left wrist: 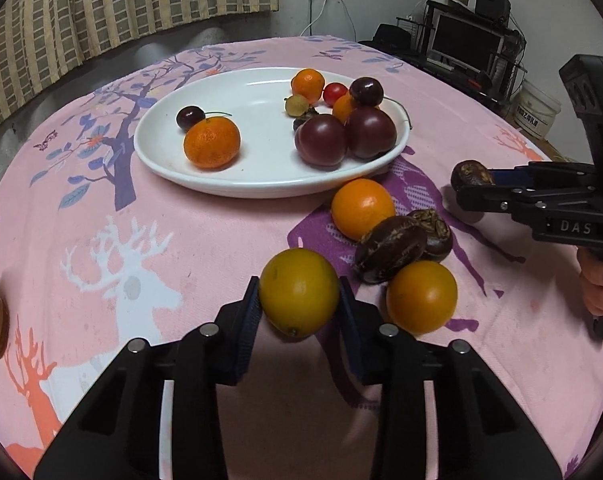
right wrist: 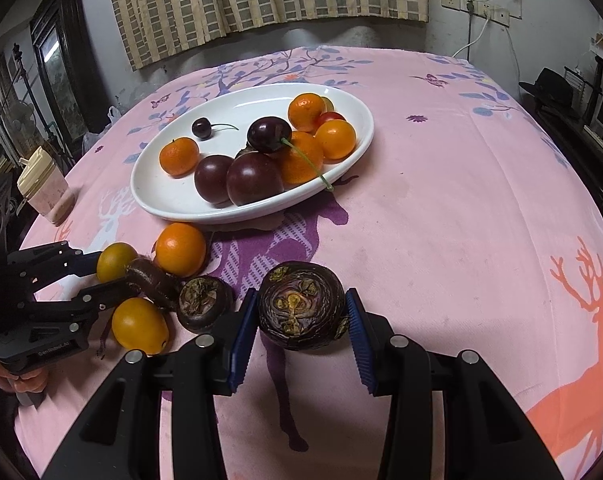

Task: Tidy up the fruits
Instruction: 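Grasp a dark mangosteen with the right tool while the left tool grasps a yellow tomato, then carry the mangosteen and yellow tomato onto the white plate and release both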

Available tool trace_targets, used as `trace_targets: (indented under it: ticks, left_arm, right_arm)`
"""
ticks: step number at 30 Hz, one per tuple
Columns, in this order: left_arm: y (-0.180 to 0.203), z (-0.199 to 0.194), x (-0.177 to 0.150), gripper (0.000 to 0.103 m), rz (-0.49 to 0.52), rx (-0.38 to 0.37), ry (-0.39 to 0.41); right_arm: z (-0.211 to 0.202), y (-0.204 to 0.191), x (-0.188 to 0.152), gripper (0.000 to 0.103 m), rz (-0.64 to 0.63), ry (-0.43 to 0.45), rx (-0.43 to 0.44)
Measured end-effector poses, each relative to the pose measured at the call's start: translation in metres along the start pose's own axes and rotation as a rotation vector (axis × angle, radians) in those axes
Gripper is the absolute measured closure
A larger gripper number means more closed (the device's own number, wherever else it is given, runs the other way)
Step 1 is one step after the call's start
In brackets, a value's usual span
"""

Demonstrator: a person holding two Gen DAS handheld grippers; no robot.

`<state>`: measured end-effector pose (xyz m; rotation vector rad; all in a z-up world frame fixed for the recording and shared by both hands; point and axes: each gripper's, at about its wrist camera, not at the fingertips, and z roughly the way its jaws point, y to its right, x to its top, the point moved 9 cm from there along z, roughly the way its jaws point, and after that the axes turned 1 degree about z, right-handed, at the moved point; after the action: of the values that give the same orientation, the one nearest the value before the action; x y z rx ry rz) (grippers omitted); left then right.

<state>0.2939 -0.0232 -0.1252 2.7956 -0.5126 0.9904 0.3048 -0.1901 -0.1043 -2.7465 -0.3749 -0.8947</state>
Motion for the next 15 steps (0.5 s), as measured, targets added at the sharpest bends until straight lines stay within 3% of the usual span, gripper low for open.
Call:
trace_targets:
  ticks: [4,8,12,15]
  left_arm:
    - [-0.003,-0.020,0.003,0.066,-0.036,-0.031,0.037]
    - [-0.009,-0.042,0.023,0.066,-0.082,-0.066,0.105]
    - [-0.021,-0.048,0.064,0.066,-0.101,-0.031,0.177]
    - [-0.030,-0.038,0.097,0.066,-0.153,-0.040,0.215]
  right_arm:
    - [-0.009,-0.002,0.003,0.059,0.009,0.037,0.022]
    - [-0.032,-0.011,0.024,0.059,-0.001,0.158,0.068]
    - [-0.041,-0.016,0.060,0.059,0.010,0.264,0.055]
    - [-0.030,-0.020,0.092,0.059,0.023,0.296,0.051]
